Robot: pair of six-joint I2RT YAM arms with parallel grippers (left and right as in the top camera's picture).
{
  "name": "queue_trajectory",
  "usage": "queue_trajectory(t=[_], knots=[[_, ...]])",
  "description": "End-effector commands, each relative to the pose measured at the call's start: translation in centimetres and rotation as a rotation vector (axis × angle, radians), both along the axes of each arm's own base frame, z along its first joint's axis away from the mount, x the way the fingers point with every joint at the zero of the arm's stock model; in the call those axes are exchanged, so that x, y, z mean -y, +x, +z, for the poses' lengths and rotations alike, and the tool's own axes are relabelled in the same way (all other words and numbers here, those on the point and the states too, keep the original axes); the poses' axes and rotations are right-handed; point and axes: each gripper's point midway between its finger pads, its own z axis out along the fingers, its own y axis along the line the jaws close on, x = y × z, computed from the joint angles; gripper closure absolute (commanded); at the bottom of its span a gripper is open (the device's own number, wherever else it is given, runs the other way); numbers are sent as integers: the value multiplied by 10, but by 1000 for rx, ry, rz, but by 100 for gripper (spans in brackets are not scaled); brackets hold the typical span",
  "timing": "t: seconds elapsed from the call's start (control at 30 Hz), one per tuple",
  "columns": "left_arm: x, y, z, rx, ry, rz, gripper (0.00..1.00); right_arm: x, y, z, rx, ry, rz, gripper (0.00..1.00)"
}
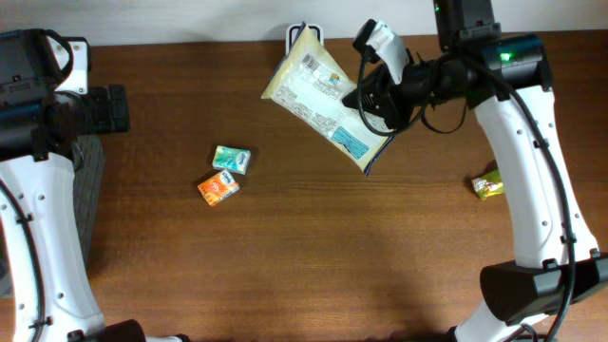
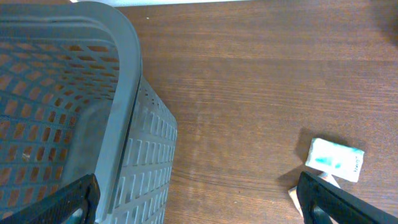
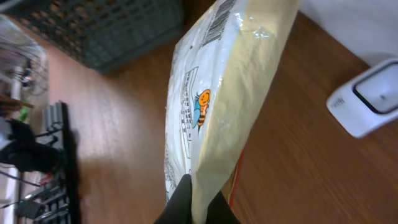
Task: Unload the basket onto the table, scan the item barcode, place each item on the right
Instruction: 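Lift the white bag and hold it in front of the scanner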
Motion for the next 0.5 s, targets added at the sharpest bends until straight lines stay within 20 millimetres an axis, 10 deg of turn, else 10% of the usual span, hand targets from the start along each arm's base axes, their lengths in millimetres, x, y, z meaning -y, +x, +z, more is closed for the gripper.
queue_trajectory(t=[0.0,0.23,0.47], knots=[[-4,-1,0,-4,15,-1,1,2,15,-14,-6,-138,-146,96],[-4,-1,0,-5,15,-1,1,16,75,-78,49,-501,-481,96],[-4,-1,0,-4,15,-1,1,28,105,-90,218,-708,-560,96]])
